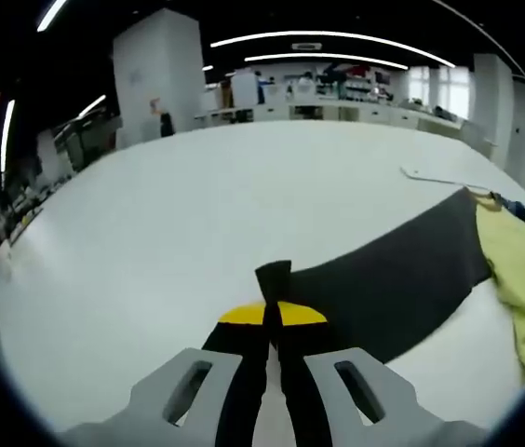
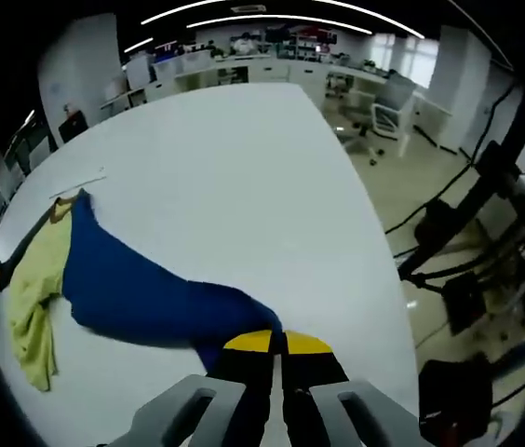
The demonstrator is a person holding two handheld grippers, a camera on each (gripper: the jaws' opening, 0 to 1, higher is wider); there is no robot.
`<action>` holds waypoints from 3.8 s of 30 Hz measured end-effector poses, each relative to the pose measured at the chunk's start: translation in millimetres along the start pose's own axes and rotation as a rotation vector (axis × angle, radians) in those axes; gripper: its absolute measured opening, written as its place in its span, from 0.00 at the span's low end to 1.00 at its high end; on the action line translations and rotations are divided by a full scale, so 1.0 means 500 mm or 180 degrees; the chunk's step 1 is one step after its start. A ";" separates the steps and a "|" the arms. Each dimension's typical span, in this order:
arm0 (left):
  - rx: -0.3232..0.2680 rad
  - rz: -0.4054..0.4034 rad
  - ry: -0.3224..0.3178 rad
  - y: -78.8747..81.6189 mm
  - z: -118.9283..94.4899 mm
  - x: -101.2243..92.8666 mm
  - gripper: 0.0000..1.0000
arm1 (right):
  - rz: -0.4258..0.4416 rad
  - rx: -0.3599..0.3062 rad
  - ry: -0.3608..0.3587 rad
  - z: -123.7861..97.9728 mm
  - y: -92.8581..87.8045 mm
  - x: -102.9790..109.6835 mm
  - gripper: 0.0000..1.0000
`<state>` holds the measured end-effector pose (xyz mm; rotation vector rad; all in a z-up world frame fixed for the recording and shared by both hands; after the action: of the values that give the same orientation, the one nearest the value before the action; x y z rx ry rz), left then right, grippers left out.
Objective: Fold the garment on the visible template until the final outline fits inside the template.
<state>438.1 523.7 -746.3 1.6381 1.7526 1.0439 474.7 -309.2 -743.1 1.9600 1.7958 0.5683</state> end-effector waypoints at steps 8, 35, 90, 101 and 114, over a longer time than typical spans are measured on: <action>0.0049 0.0175 0.0024 0.001 0.005 0.003 0.00 | 0.0060 0.0065 -0.0120 0.014 -0.002 -0.027 0.00; -0.0515 0.0201 -0.0978 0.045 -0.129 -0.114 0.62 | -0.0227 -0.0454 0.0874 -0.095 0.009 0.133 0.63; -0.0510 0.1293 -0.2315 -0.158 -0.256 -0.464 0.23 | -0.1144 -0.0486 0.2070 -0.100 -0.181 0.486 0.26; -0.0508 0.0938 -0.2288 -0.158 -0.234 -0.469 0.14 | -0.1208 -0.0404 0.2021 -0.063 -0.198 0.510 0.16; -0.0645 0.0372 -0.2212 -0.119 -0.226 -0.486 0.03 | -0.1229 -0.0426 0.1890 -0.047 -0.201 0.515 0.03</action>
<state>345.4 265.9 -762.0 1.7089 1.0714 0.5641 399.7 -44.0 -775.7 1.3784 2.3296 1.1828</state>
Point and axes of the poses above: the point that each gripper's makers call its tool centre point, and the gripper's own axes: z roughly forward along the fingers, x roughly to its left, y roughly out of its top, the point moved 4 cm from there along -z, roughly backward along the fingers, and after that the axes turned 4 degrees about z, right-handed, at the moved point
